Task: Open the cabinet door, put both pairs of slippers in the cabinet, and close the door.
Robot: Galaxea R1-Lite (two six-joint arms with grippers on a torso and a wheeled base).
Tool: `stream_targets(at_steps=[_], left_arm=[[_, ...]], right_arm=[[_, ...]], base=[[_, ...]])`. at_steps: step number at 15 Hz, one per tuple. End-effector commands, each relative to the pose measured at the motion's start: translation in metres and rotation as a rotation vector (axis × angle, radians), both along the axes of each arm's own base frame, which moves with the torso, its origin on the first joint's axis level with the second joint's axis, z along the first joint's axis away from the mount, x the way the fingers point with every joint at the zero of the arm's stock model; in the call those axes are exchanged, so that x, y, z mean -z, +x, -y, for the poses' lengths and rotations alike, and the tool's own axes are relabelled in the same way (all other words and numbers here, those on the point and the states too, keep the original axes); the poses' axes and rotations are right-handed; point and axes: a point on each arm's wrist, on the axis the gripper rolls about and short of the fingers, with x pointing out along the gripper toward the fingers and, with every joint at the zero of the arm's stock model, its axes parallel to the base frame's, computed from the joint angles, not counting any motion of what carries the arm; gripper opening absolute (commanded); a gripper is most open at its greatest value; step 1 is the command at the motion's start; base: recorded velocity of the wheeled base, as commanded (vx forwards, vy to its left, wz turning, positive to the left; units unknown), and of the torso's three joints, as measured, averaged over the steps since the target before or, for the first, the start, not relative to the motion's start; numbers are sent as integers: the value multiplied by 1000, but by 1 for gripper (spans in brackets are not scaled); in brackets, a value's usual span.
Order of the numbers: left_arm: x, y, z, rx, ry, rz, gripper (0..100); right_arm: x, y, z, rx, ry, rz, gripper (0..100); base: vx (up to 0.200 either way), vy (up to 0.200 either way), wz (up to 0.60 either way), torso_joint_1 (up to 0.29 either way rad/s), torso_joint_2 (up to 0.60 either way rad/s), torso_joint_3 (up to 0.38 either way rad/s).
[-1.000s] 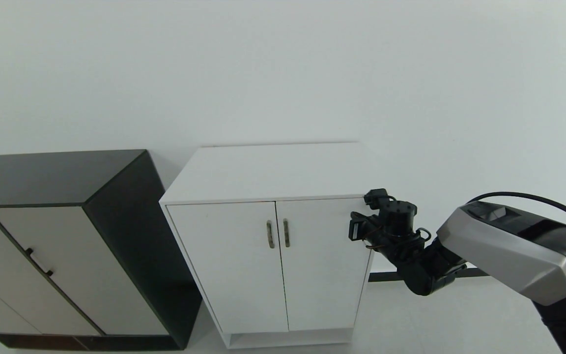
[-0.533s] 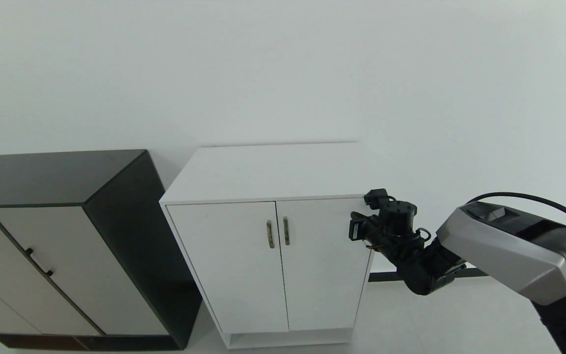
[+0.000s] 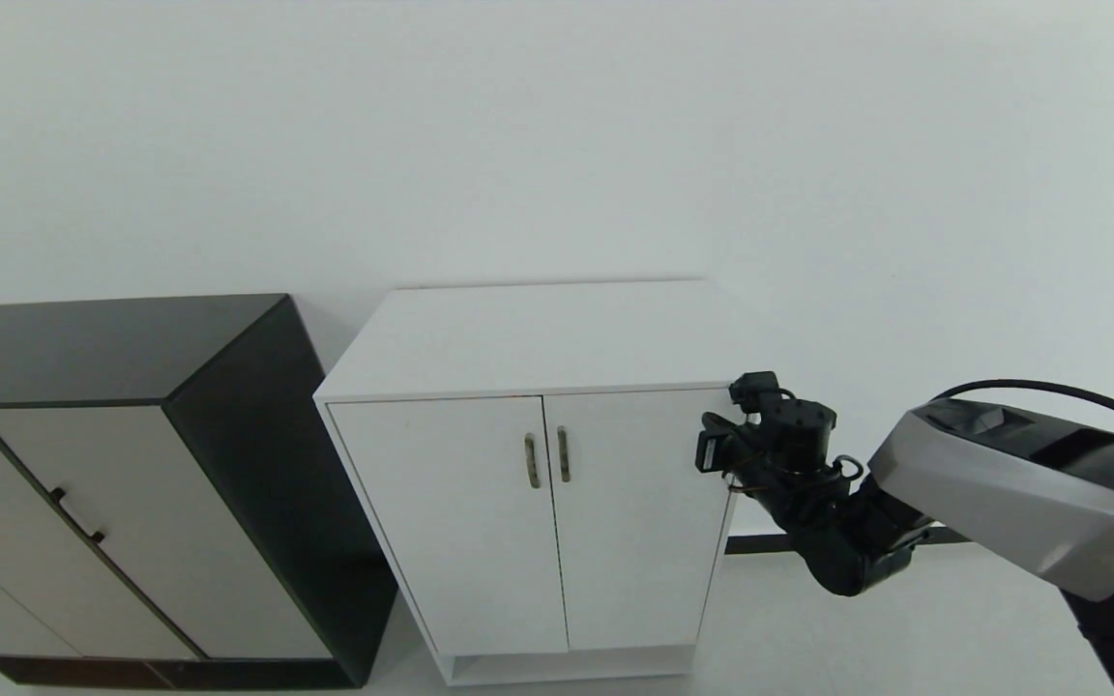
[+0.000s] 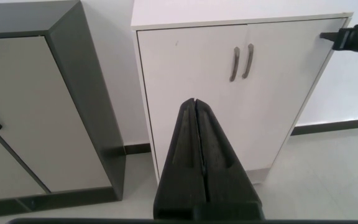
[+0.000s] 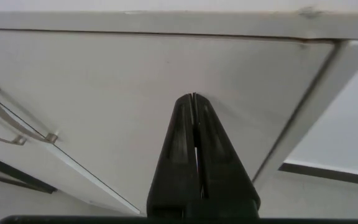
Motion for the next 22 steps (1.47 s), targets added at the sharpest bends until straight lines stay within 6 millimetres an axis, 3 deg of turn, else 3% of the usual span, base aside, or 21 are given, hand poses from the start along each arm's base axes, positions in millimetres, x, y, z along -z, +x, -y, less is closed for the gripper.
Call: stream_targets(at_steps=[1,4,9,10,11,15,19,22], left_arm=[[0,0,0,0,0,0,0],[0,0,0,0,0,0,0],[0,0,0,0,0,-1,0],[0,0,0,0,0,0,0],[0,0,0,0,0,0,0],[0,0,0,0,0,0,0],[0,0,0,0,0,-1,0],[0,0,0,0,0,-1,0]], right_arm=[[-24,-21,10,1,7,18,0],[-36,-57,28,5,-12,17,0],[-60,-129,85,69,-103,-33,0],[-60,-136,93,82,-124,-43,0],[-58,-158,112,116,-165,-73,0],[-58,-218,151,196,-181,-142,0],[-67,-253,182,335,-144,-204,0],[-70,-287,191,347,-143,-277,0]], base=[[0,0,0,0,0,0],[0,0,0,0,0,0],[0,0,0,0,0,0],[0,0,0,0,0,0],[0,0,0,0,0,0],[0,0,0,0,0,0],[0,0,0,0,0,0],[0,0,0,0,0,0]])
